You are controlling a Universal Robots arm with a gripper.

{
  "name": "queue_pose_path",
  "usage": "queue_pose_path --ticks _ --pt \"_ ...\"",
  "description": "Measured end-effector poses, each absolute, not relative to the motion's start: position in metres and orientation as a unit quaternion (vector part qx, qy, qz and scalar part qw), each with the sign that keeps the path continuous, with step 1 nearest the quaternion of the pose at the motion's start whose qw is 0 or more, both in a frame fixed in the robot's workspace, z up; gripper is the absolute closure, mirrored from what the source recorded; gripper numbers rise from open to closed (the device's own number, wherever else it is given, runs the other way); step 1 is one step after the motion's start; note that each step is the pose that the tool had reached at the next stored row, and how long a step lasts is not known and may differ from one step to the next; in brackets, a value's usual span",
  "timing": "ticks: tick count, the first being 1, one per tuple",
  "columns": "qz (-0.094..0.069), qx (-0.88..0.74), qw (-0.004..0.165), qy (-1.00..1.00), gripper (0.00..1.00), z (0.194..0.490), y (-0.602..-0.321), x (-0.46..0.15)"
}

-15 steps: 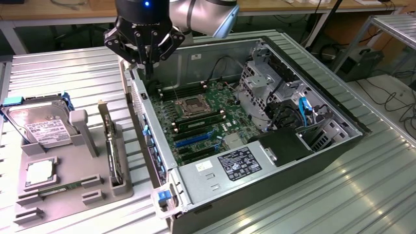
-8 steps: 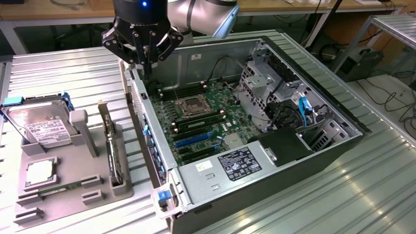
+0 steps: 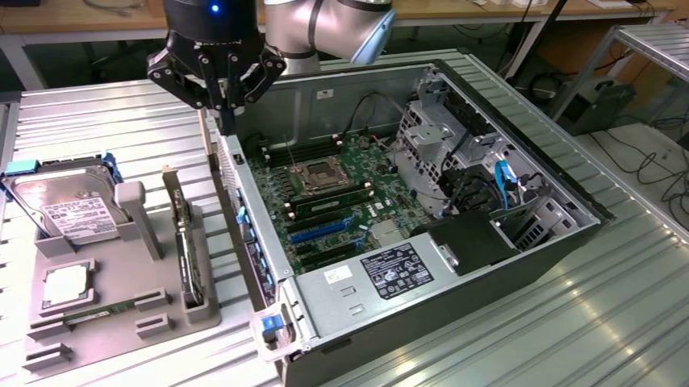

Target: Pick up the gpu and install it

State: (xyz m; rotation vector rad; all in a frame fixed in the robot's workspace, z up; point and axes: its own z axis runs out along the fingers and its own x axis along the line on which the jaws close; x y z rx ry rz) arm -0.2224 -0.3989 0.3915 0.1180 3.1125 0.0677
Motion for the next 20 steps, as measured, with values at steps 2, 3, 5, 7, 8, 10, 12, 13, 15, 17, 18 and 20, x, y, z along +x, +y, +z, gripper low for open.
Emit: queue_pose_path --ticks 2,3,5,7,8,10,12,13,15,17,18,20 --pt "0.022 0.038 0.013 0.999 0.89 0.391 -0.399 -0.246" --pt "0.022 0.038 0.013 0.999 0.89 0.391 -0.399 -0.253" --pt "0.022 0.038 0.013 0.999 0.89 0.390 -0.403 -0.254" --pt "0.022 0.038 0.013 0.999 0.89 0.390 -0.425 -0.255" --pt "0.022 0.038 0.013 0.999 0.89 0.390 -0.441 -0.255" --pt "0.022 0.038 0.013 0.999 0.89 0.390 -0.443 -0.255" --pt "0.022 0.038 0.013 0.999 0.89 0.390 -0.445 -0.255" --pt "0.022 0.038 0.013 0.999 0.89 0.390 -0.446 -0.255" --pt "0.022 0.038 0.013 0.999 0.89 0.390 -0.449 -0.255" --pt "0.022 0.038 0.013 0.999 0.89 0.390 -0.451 -0.255" --pt "0.022 0.038 0.013 0.999 0.89 0.390 -0.452 -0.256" --pt "0.022 0.038 0.013 0.999 0.89 0.390 -0.454 -0.256"
